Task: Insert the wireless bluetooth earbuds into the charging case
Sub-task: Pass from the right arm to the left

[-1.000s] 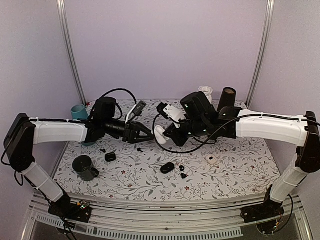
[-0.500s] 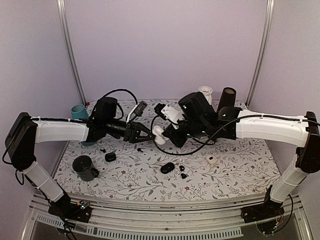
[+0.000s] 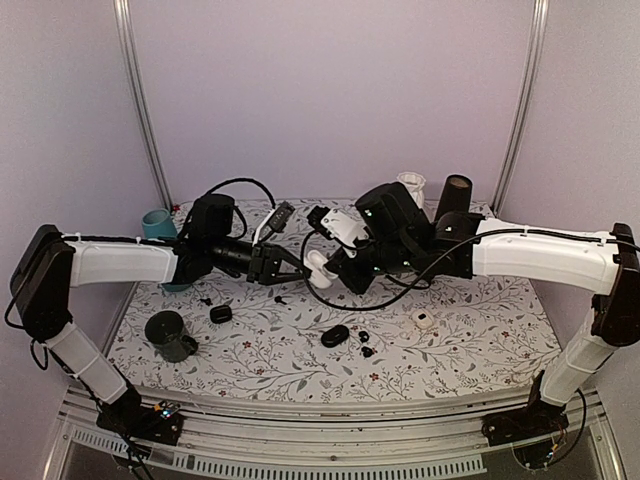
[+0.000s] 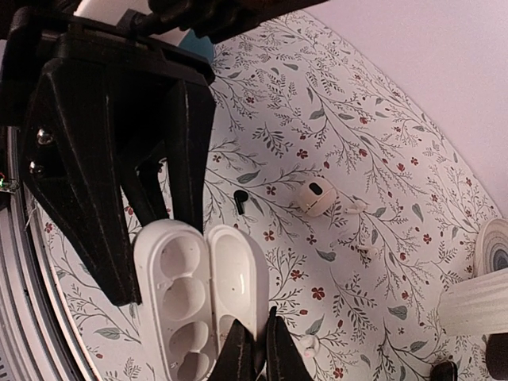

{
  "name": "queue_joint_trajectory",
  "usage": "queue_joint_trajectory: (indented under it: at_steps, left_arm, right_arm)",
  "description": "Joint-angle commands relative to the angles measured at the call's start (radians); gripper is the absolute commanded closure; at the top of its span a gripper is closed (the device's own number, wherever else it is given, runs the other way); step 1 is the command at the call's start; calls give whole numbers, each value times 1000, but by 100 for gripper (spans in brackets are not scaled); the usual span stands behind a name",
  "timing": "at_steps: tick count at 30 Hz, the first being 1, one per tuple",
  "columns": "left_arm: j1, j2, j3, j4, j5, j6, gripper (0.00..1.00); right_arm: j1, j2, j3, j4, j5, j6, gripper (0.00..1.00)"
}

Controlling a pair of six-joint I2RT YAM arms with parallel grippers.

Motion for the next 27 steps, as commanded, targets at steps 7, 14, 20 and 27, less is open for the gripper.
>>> queue_joint_trajectory:
  at_steps: [7, 14, 20, 27]
  left_arm:
    - [-10, -26, -20, 72, 5, -3, 96]
    - [-23, -71, -64, 139, -14, -2, 100]
    - [-40, -138, -137, 245, -78, 16, 100]
    - [-68, -238, -256, 399, -187, 80, 100]
  right_arm:
    - [11, -33, 32, 17, -4, 1, 95]
    - [11, -49, 26, 45, -20, 16, 92]
    - [10, -71, 23, 69, -42, 37, 65]
    - [5, -107, 24, 90, -93, 77, 55]
